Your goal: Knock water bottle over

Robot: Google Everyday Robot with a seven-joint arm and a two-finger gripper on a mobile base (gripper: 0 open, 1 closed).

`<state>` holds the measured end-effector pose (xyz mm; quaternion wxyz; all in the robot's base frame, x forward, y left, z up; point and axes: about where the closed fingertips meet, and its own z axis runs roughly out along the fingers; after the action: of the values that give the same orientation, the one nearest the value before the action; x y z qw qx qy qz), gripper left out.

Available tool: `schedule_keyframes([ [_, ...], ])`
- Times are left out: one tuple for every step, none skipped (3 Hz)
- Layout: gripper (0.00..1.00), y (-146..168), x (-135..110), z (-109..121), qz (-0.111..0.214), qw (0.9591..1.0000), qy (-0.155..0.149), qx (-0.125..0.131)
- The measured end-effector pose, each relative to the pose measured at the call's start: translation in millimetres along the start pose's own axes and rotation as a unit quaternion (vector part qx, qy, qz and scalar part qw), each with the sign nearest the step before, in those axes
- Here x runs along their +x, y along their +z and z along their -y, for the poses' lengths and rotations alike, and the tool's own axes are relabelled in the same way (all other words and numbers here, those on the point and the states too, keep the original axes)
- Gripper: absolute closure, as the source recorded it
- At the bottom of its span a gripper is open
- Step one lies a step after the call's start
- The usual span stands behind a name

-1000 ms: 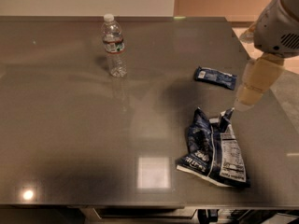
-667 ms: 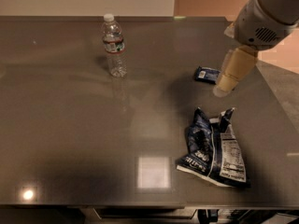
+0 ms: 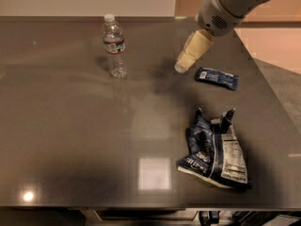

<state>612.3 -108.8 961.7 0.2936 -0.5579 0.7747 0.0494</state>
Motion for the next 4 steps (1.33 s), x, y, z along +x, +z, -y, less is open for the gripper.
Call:
schedule_keyframes([
  [0.0, 31.9, -37.7, 18.7, 0.038, 0.9992, 0.007, -0.011],
  [0.0, 59.7, -72.8, 24.6, 0.073, 0.9969, 0.01, -0.029],
  [0.0, 82.8, -100.1, 25.0, 0.098, 0.9945, 0.014, -0.037],
  [0.0, 102.2, -121.6, 20.5, 0.12, 0.9921, 0.022, -0.032],
])
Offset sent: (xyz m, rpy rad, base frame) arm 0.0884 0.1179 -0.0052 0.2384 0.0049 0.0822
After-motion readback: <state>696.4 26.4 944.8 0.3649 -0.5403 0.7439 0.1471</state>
